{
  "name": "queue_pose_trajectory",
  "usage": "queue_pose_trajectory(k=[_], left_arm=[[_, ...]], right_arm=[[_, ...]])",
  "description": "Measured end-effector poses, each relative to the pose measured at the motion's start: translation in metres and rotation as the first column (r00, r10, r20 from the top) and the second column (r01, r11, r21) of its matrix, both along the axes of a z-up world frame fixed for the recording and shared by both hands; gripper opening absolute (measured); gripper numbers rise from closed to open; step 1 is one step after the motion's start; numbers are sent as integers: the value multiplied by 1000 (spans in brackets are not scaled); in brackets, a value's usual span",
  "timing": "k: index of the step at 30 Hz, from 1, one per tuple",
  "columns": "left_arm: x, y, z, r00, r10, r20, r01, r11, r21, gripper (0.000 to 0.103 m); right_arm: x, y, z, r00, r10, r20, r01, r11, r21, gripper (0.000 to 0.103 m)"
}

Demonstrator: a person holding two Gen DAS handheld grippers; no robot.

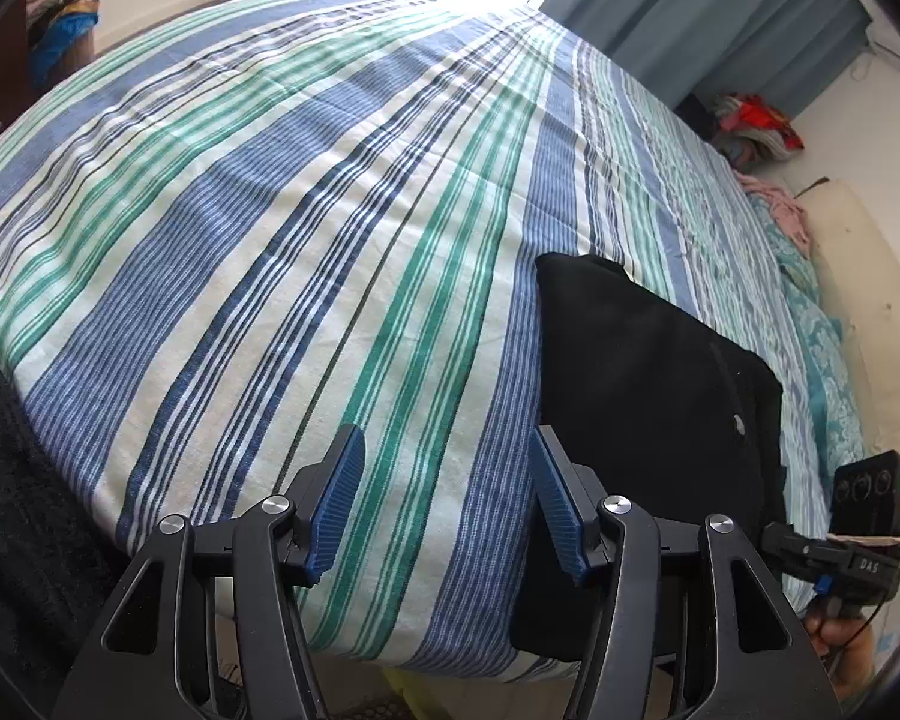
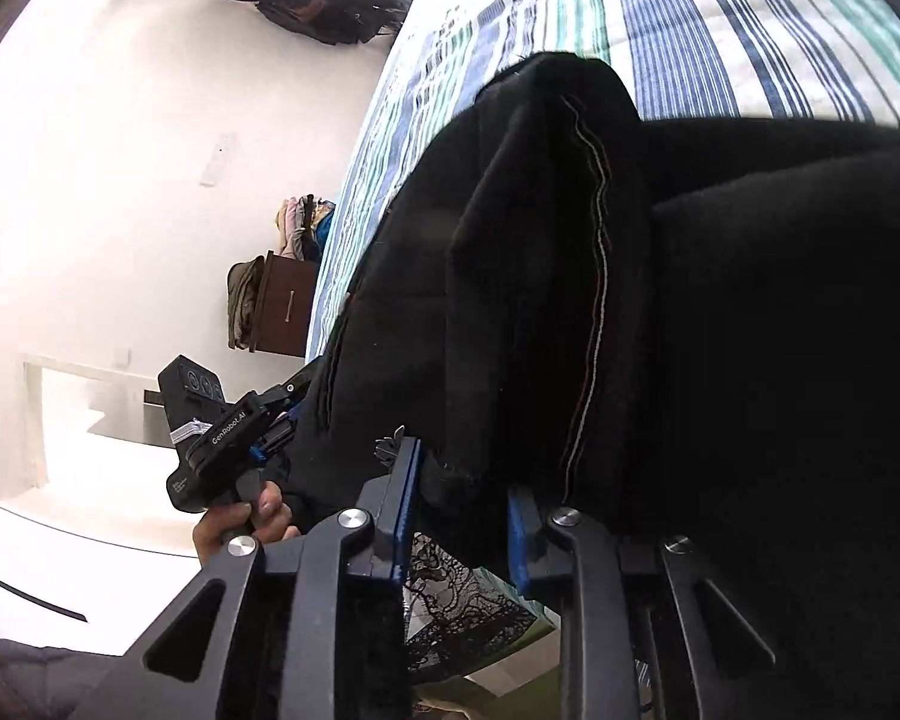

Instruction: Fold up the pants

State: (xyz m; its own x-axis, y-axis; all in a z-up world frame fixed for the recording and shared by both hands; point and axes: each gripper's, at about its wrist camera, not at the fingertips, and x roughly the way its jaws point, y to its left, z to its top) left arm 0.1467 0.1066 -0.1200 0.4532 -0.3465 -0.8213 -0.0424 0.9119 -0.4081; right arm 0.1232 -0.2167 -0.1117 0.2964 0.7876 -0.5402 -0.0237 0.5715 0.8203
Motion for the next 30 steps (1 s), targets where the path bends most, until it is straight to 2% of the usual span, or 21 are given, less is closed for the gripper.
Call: queue_pose_trajectory(k=[3,5,8,11,15,21,27,30], left_arm=[[-1,3,1,1000,11,0,-11,1000,-9,58],[-1,3,3,1000,10,5,-10,1000,-16,58],[-2,-3,5,1000,-12,14,12,1000,-14,58],[-4,-11,7,999,-41,25,41,999,3,59],[-5,-18,8,997,-67,27,67,998,14,60],[-7,-26,8,995,-94,26,93,995,38,60],[-13,-41,12,989,-145,40,141,987,81,60],[-15,-57,14,980,-195,42,190,977,102,60]], right_arm=[[-5,-6,57,989,-1,147,9,998,-55,21],[-11,-12,94,974,23,225,6,992,-129,21],[-21,-27,130,961,41,274,20,976,-218,21],[-29,-62,145,959,20,283,58,963,-264,21],[-45,-106,128,970,-50,238,123,944,-306,21],[-61,-166,70,981,-162,108,189,919,-345,21],[-78,-179,53,974,-207,89,225,916,-331,21],[-73,-175,27,980,-195,26,188,890,-416,21]])
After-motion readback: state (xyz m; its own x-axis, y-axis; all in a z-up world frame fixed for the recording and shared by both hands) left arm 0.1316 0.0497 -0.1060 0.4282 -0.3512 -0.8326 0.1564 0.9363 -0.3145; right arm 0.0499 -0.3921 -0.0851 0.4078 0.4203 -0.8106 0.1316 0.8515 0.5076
